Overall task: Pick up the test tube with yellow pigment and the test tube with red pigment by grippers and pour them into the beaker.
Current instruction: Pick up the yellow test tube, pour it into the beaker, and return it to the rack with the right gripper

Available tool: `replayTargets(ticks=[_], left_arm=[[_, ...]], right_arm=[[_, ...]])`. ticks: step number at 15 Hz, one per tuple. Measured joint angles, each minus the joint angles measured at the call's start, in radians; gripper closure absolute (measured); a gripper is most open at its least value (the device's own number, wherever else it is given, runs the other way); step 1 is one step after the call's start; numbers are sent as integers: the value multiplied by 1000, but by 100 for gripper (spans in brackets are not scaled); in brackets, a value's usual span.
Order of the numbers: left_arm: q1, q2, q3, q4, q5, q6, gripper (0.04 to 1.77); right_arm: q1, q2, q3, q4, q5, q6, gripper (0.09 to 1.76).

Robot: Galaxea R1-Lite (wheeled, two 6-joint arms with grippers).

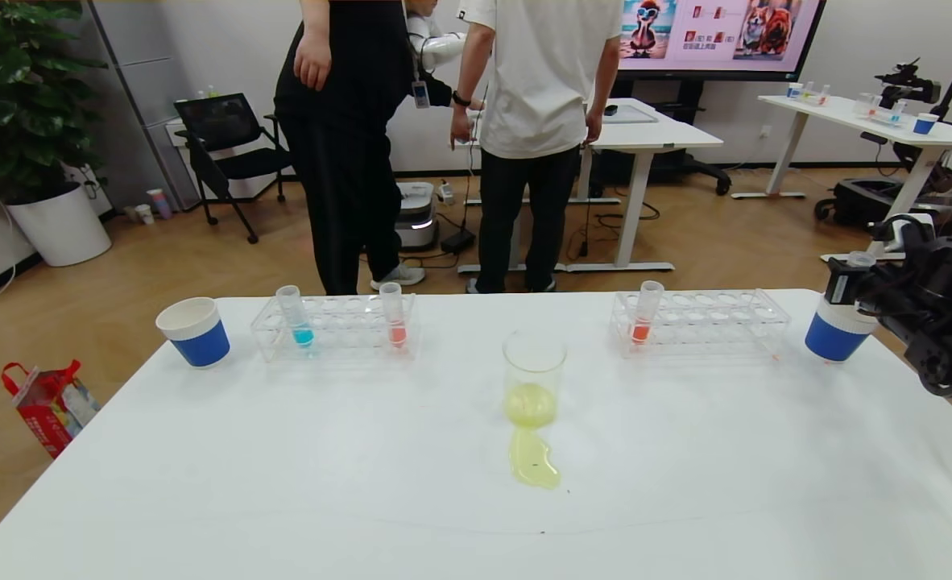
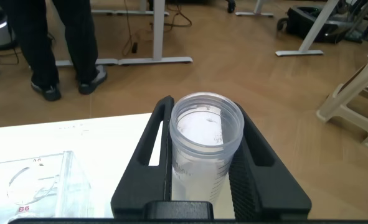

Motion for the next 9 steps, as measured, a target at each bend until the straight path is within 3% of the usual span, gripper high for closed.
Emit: replayTargets(ticks=[9], left_arm=[[0, 0, 0, 0, 0, 0, 6]], right_arm=[[-6, 23, 3, -2, -3, 1, 133]])
